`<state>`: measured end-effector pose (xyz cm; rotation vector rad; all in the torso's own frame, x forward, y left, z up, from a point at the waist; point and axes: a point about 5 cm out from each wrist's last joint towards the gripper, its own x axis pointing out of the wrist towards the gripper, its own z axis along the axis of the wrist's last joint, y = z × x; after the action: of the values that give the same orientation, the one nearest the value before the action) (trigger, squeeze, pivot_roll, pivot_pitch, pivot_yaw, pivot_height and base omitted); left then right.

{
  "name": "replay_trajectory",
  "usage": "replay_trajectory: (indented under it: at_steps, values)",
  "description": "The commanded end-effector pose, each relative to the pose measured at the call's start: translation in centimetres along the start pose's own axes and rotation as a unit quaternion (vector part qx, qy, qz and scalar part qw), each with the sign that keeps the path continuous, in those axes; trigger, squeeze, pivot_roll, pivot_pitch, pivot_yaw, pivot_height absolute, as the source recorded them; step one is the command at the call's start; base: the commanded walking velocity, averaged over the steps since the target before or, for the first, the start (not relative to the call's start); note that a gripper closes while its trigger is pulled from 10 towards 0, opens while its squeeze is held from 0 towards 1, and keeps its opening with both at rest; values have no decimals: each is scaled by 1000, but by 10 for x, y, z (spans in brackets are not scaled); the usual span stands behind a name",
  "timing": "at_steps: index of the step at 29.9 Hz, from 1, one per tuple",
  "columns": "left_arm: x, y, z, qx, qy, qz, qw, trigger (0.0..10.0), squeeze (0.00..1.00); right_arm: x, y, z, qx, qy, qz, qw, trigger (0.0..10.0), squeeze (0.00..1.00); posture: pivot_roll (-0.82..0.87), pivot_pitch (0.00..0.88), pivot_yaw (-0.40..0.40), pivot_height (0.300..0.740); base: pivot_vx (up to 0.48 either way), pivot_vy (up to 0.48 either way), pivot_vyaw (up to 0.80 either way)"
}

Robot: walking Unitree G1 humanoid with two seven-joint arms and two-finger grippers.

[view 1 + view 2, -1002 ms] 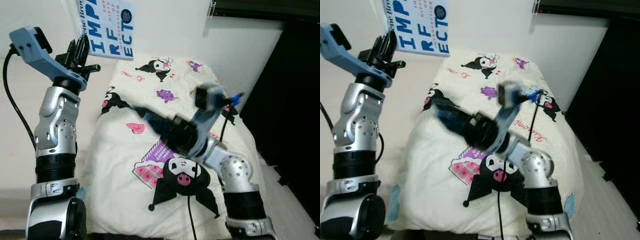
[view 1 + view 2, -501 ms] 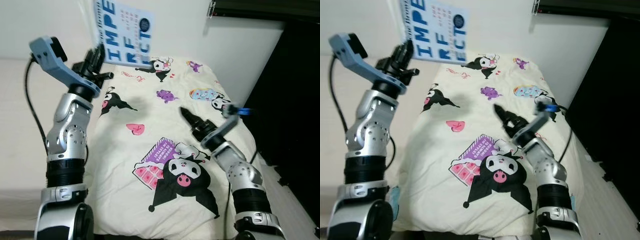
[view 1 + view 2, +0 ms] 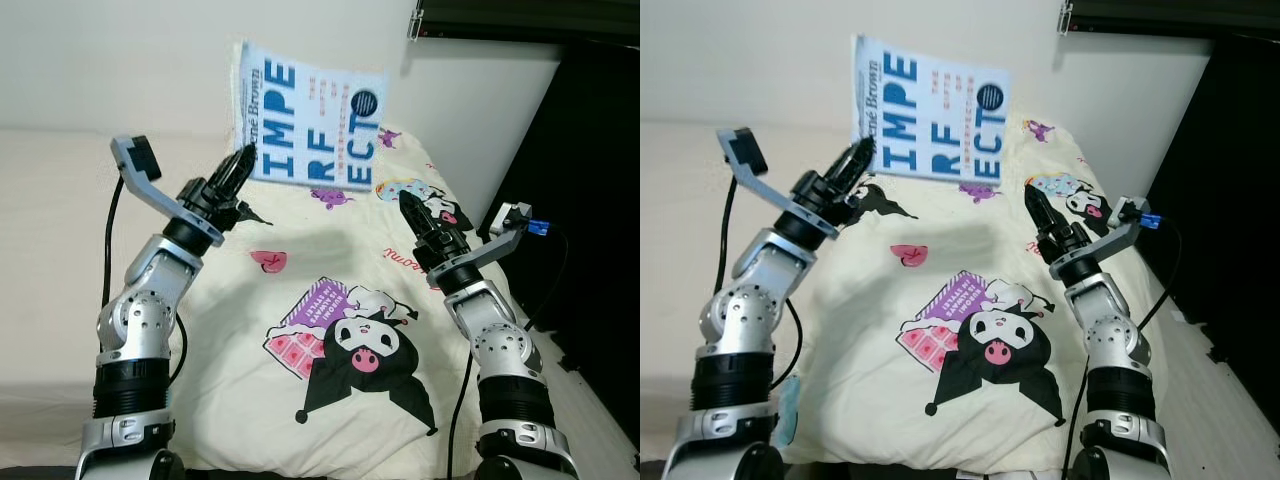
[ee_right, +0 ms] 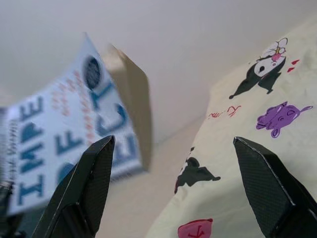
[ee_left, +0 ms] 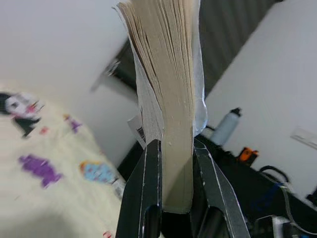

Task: Clean up the room

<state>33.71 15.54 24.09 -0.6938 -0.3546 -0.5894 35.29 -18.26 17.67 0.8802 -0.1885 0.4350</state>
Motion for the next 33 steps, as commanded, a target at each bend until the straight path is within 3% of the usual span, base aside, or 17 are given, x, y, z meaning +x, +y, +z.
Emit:
replay_trajectory:
  at_steps: [1, 7, 13, 28, 32, 33]
  values:
    - [2, -3, -4, 6, 9, 0, 1000, 10000, 0, 0, 3, 6, 3, -11, 14, 1000, 10000, 0, -100, 0, -43, 436, -480, 0, 0]
    - [2, -3, 1, 5, -3, -7, 1000, 10000, 0, -1, 9, 8, 11, -6, 49, 999, 10000, 0, -103, 0, -41, 451, -320, 0, 0]
    - [-4, -11, 18, -26, -38, -76, 996, 10000, 0, -5, 23, 13, 24, 3, 114, 993, 10000, 0, -105, 0, -41, 471, 0, 0, 0]
    - [-5, -23, 17, -12, -7, -121, 993, 10000, 0, -6, 27, 11, 30, 9, 130, 991, 10000, 0, -106, 0, -41, 526, 0, 0, 0]
    - [-7, -26, 14, -15, 10, -143, 990, 10000, 0, -8, 29, 10, 32, 11, 138, 990, 10000, 0, -109, 0, -40, 536, 0, 0, 0]
    - [-11, -31, 13, -18, 28, -172, 985, 10000, 0, -9, 31, 10, 34, 13, 145, 989, 10000, 0, -111, 0, -40, 546, -330, 0, 0]
